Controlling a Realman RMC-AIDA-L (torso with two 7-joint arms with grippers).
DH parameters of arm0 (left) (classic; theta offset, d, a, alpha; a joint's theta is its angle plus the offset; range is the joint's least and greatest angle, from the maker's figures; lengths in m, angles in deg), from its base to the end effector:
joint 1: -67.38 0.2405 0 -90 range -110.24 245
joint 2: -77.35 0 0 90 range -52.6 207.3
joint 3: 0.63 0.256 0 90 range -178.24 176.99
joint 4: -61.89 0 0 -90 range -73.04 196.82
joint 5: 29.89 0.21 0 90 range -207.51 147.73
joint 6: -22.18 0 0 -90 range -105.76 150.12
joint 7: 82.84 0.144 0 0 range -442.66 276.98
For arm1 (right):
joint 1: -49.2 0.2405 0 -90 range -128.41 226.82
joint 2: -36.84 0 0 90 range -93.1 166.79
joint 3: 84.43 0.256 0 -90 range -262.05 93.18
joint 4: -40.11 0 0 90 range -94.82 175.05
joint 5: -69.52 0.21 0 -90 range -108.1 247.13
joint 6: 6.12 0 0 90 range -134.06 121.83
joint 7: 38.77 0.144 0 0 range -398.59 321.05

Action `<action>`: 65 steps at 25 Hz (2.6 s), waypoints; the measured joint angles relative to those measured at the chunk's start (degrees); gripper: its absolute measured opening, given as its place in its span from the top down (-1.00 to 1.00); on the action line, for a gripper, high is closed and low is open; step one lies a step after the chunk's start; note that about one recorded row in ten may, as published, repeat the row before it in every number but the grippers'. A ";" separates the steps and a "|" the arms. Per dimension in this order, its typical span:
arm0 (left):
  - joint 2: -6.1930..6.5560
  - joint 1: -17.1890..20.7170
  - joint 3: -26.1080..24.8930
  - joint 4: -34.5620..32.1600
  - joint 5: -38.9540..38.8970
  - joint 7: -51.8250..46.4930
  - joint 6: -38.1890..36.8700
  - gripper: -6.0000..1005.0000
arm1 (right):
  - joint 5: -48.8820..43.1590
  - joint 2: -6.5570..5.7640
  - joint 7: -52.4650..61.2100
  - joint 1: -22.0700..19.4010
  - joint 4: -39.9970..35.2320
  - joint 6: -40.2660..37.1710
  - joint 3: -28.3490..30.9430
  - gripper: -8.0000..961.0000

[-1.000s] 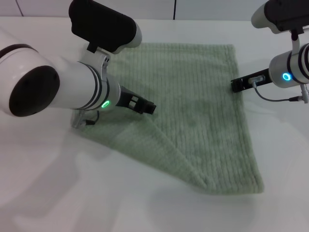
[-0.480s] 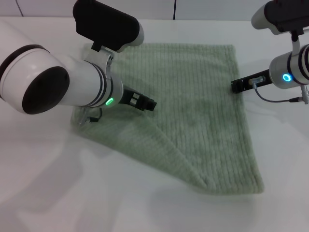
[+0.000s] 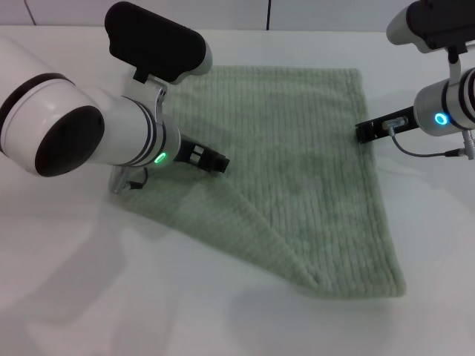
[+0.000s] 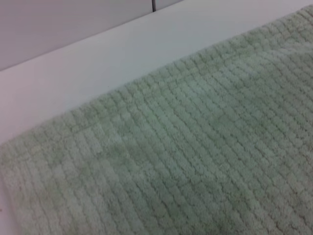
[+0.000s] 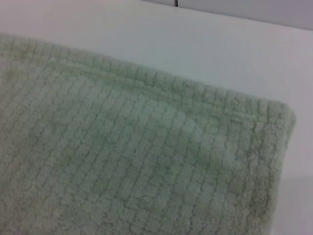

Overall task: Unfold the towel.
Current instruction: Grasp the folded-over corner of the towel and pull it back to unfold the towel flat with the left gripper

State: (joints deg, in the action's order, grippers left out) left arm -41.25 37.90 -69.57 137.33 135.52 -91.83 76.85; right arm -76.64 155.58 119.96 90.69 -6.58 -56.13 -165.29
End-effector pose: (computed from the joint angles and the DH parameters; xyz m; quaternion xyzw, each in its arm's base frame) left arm -0.1744 0.3600 -0.0748 -0.8524 -0.3638 0.0985 0.3625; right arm 0.2260 0.4203 -0.0457 -0.8370 0.4464 -0.0604 0.3107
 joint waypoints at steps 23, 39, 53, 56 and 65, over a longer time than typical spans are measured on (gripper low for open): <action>-0.05 -2.12 0.12 -3.25 -0.01 0.16 -0.37 -0.67 | -0.05 0.00 0.00 0.04 -0.04 0.01 0.00 0.99; -0.14 -3.28 -0.07 -6.04 -0.01 0.03 -1.42 -0.67 | -0.18 0.00 0.00 0.00 -0.20 -0.05 0.00 0.99; -0.04 -4.03 0.17 -5.20 -0.55 2.94 0.74 -0.37 | -0.30 0.00 -0.03 -0.08 -0.25 -0.24 0.00 0.99; -0.06 -4.33 0.07 -5.72 -0.73 3.67 1.27 -0.23 | -0.29 0.00 -0.04 -0.09 -0.30 -0.25 0.00 0.99; 0.03 -4.18 0.38 -3.22 -0.48 3.86 3.24 0.14 | -0.27 0.00 -0.08 -0.09 -0.33 -0.23 -0.01 0.99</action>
State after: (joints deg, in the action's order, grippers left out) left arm -41.22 33.72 -69.19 134.11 135.05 -87.98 80.09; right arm -76.90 155.58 119.87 90.60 -6.91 -56.36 -165.29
